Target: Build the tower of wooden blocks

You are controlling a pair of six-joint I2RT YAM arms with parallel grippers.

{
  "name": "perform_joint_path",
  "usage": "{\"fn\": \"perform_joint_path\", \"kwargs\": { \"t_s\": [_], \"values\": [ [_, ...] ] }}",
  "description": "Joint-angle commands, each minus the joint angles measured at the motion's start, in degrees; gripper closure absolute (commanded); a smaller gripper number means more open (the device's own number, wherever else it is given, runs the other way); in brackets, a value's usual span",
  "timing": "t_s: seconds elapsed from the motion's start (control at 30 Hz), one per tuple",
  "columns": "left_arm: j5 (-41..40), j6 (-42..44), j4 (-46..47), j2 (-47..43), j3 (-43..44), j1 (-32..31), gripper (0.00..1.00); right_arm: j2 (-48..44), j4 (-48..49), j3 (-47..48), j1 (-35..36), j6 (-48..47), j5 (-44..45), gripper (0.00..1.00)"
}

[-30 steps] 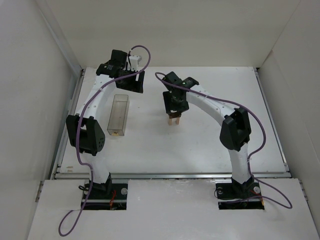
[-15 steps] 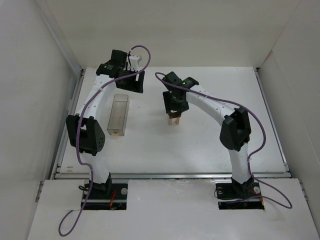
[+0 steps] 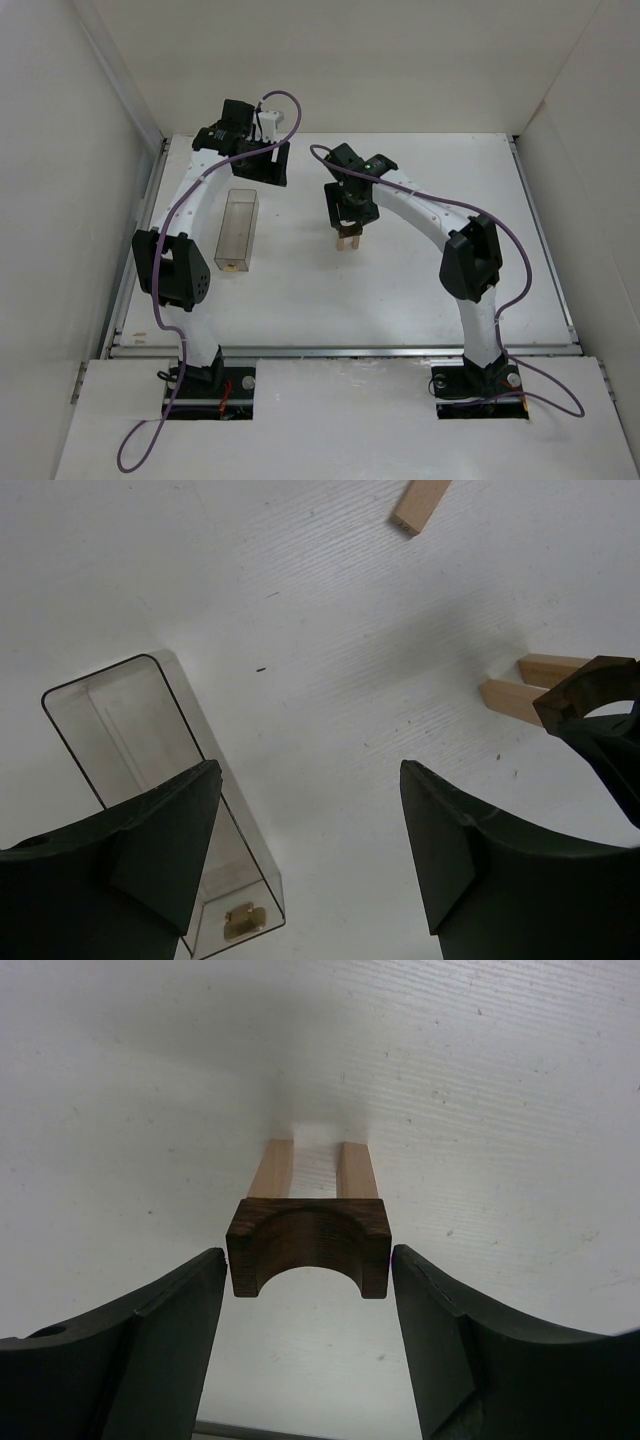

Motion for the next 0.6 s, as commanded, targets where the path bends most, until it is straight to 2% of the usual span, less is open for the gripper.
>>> {"fn": "perform_joint_path", "kwargs": {
  "t_s": [0.0, 0.2, 0.3, 0.4, 0.47, 0.57],
  "values": [
    [1.04, 0.2, 0.96, -2.99, -0.13, 0.2, 0.31, -0.85, 0.46, 2.8, 0.48, -0.23, -0.22, 0.27],
    [1.74, 0.73, 0.96, -2.99, -0.13, 0.2, 0.31, -2.07, -0.15, 3.84, 0.48, -0.23, -0.22, 0.22],
    [2.27, 2.13, 0.96, -2.47, -0.13, 0.2, 0.31, -5.41, -0.15, 5.0, 0.48, -0.23, 0.3, 0.15],
    [2.8, 3.53, 0.96, 0.69, 4.33, 0.2, 0.31, -11.56, 2.03, 5.7, 0.48, -1.37, 1.01, 0.08],
    [3.42, 4.41, 1.66, 4.89, 10.3, 0.2, 0.31, -17.33, 3.88, 2.55, -1.0, -2.07, 1.01, 0.07],
    [1.84, 7.47, 3.67, 11.13, 17.5, -2.25, 0.37, -25.07, 8.89, -3.58, -3.82, -2.6, -1.97, 0.07]
  ]
}}
